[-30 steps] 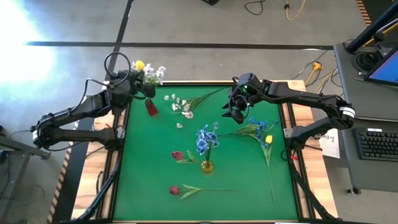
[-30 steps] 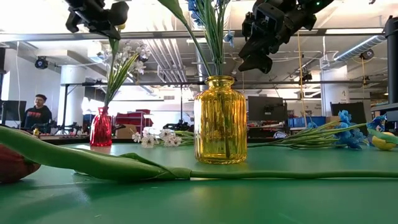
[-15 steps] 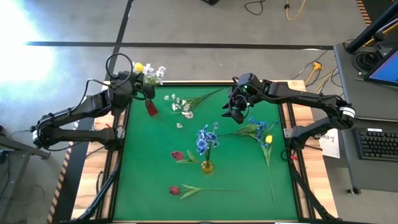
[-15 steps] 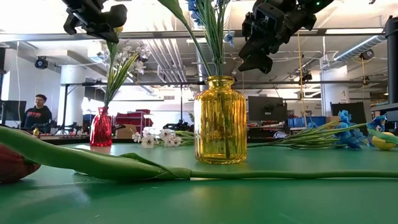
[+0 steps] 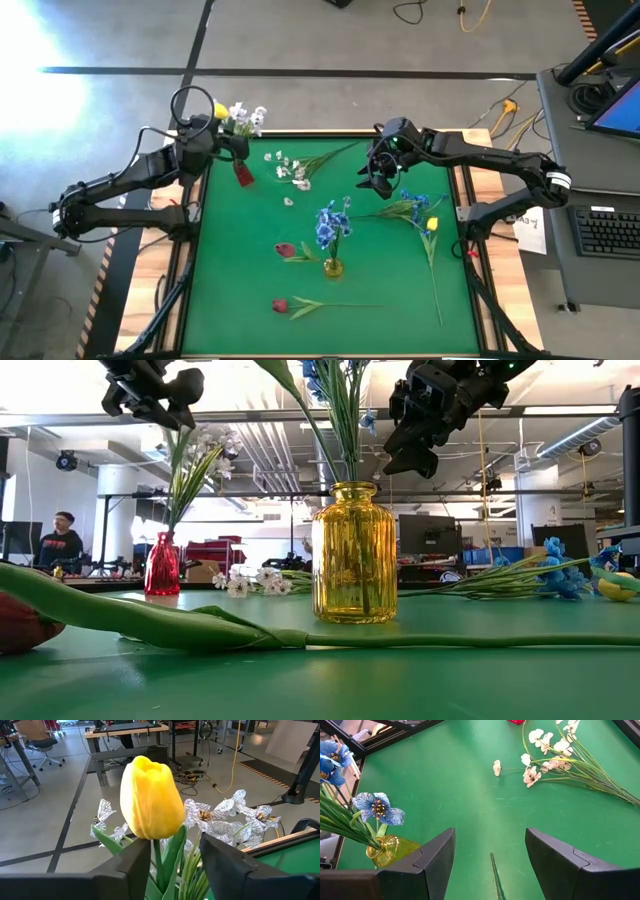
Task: Sort flowers into vase by color
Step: Put the left yellow flower into the red vase
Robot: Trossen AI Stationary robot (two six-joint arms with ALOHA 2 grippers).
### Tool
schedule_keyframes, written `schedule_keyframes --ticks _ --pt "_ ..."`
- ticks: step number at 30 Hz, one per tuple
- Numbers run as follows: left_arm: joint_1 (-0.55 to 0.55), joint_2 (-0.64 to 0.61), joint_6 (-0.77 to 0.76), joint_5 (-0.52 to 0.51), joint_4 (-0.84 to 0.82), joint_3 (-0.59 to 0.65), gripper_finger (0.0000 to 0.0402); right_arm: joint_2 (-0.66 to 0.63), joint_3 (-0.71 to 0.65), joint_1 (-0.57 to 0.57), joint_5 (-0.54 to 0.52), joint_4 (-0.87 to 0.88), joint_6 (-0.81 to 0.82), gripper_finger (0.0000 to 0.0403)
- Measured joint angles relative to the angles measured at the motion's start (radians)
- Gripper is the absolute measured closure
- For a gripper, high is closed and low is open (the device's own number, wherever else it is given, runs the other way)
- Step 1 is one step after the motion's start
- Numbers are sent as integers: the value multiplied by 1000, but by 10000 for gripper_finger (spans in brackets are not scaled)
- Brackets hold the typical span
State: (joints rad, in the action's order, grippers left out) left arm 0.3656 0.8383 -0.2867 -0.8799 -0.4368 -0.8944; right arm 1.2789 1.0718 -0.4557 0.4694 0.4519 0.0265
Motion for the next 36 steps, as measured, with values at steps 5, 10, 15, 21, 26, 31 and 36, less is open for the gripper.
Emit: schedule_keyframes --ticks 5,10,15,21,26,31,36 --pt "0 0 -6 0 0 -3 213 0 0 0 0 0 0 170" --pt "0 0 -17 8 -15 -9 190 0 0 0 0 0 0 170" --pt "0 0 -57 54 -54 -19 170 0 0 0 0 0 0 170" --pt "0 -2 -89 70 -177 -54 153 0 0 0 0 0 0 170" --pt "0 -1 -134 168 -258 -77 151 0 0 0 0 0 0 170" --pt "0 1 -149 213 -295 -77 151 0 0 0 0 0 0 170" --pt "0 1 -176 221 -363 -77 151 0 0 0 0 0 2 170"
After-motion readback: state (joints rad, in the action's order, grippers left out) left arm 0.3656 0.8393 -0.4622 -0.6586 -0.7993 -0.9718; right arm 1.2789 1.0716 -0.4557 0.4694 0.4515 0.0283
